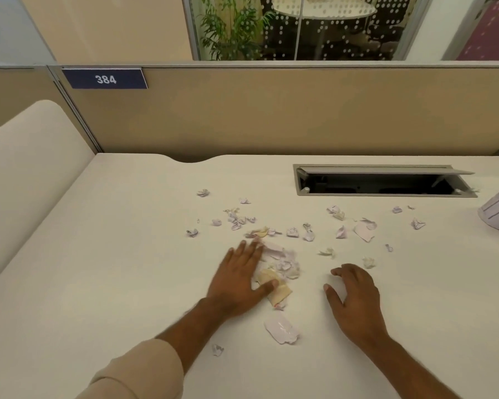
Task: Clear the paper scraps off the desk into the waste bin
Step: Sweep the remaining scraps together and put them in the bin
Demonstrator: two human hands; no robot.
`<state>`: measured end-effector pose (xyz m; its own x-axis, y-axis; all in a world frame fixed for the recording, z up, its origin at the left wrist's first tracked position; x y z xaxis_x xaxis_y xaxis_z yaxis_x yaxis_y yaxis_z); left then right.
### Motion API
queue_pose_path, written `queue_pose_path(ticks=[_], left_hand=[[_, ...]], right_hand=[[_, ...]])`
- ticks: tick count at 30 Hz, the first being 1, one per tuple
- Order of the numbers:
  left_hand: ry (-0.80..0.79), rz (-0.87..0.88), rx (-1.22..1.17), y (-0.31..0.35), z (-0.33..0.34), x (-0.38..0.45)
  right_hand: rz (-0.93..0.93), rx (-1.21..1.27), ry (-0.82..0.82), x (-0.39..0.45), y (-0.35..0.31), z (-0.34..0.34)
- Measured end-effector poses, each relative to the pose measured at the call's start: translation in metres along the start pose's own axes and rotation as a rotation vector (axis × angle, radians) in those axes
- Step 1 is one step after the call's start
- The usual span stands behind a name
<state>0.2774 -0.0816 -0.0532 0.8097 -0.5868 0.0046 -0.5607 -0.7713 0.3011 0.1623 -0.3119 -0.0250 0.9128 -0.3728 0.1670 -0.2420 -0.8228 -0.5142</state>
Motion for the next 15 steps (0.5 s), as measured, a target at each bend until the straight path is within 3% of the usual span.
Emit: queue_pose_path(ticks=[2, 5, 11, 15], left_hand=[[-0.001, 0.082, -0.056, 0.011, -0.002, 0.009], [0.101, 0.061, -0.104, -0.006, -0.022, 0.023], [0.319, -0.247, 0.006, -0.096, -0.067, 0.059], [0.276, -0.456, -0.045, -0.153, -0.075, 0.093]], right_hand=[[0.002, -0.092, -0.009, 0.006, 0.002, 0.007], [0.02, -0.199, -0.045, 0.009, 0.005, 0.016], [0.065, -0.374, -0.12, 0.014, 0.01, 0.027], [0.077, -0.416, -0.146, 0.015, 0.013, 0.031]])
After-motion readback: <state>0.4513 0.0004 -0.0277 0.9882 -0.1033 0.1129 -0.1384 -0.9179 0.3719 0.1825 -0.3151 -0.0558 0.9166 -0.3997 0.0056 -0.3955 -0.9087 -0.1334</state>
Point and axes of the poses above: each hand's wrist, its own x-axis towards the middle knuckle, its own z-axis out of the palm, y = z × x, the point moved 5 cm from there along x, towards the middle knuckle, and after that the axes turned 1 degree about z, right-handed, at the moved point
